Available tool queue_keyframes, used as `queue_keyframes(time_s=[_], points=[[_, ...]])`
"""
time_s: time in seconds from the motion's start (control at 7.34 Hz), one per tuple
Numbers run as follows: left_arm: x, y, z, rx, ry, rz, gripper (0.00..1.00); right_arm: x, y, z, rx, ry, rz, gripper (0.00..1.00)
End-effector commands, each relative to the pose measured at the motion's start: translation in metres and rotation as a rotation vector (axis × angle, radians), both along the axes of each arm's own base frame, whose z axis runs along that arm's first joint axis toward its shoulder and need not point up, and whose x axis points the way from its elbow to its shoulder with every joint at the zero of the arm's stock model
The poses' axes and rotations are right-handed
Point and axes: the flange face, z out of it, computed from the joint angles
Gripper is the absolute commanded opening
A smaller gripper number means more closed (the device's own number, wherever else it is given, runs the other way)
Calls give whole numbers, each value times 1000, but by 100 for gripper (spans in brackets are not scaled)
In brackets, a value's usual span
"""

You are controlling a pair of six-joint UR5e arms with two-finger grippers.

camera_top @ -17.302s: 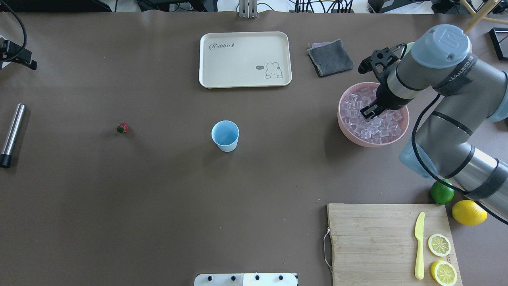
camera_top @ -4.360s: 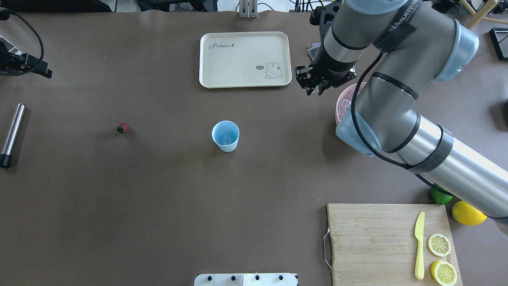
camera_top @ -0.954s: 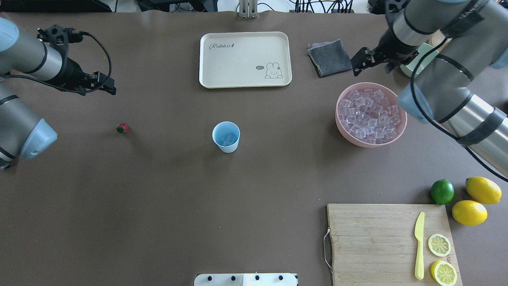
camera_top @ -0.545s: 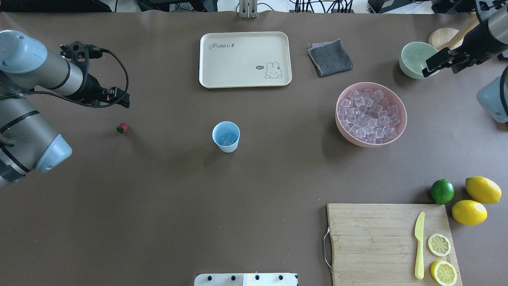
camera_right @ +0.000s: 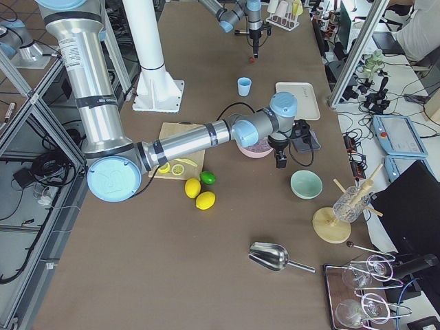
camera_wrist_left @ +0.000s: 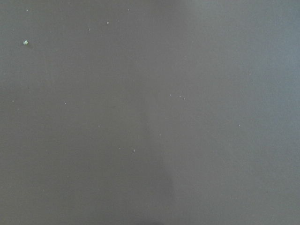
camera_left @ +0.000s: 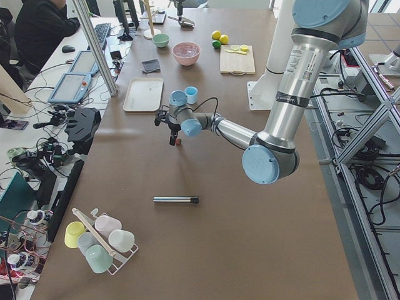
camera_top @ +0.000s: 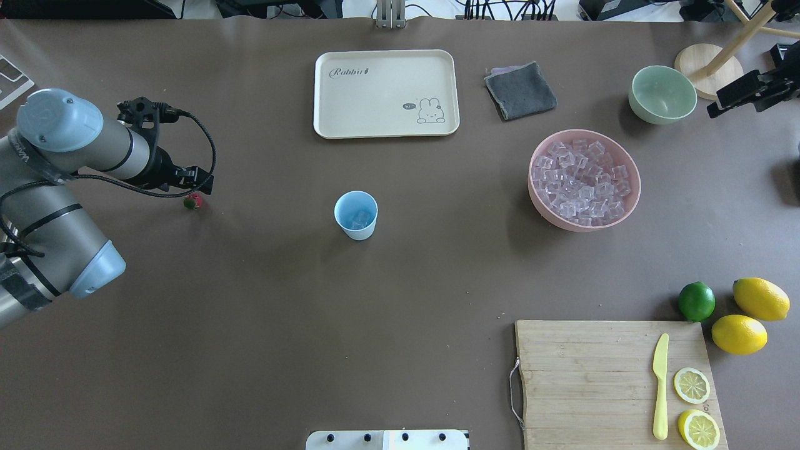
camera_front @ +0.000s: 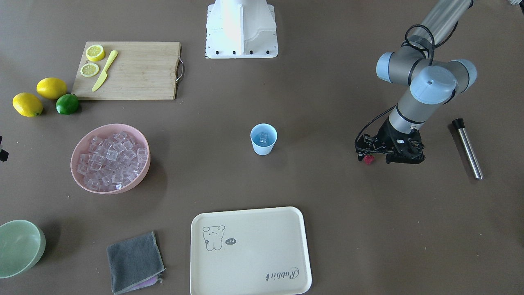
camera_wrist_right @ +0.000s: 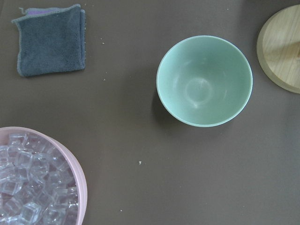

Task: Mash ice and strawberries in cup
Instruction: 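Lower the left gripper onto the red strawberry and grasp it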

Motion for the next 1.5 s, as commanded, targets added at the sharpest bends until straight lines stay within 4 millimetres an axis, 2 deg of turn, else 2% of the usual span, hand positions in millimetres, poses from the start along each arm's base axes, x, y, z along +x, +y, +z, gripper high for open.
queue_keyframes(time_s=[0.0,0.27,0.54,0.68,0.95,1.09,1.23,1.36], points=[[9,2,10,-3,-2,10,77,16,3,-2,10,0,23,97],[11,4,10,-10,-2,9,56,18,15,-5,23,6,26,97],[15,9,4,-18,12,17,15,18,18,-6,25,7,25,97],[15,8,1,-15,15,17,0,18,19,-9,31,5,25,97],[0,10,-34,20,47,1,0,18,18,-7,25,1,22,97],[-5,10,-67,27,55,-6,0,19,19,-8,27,2,25,97],[-12,18,-109,26,54,-7,0,18,21,0,15,11,25,97],[-15,22,-158,24,52,-7,0,14,20,-2,19,11,18,97]])
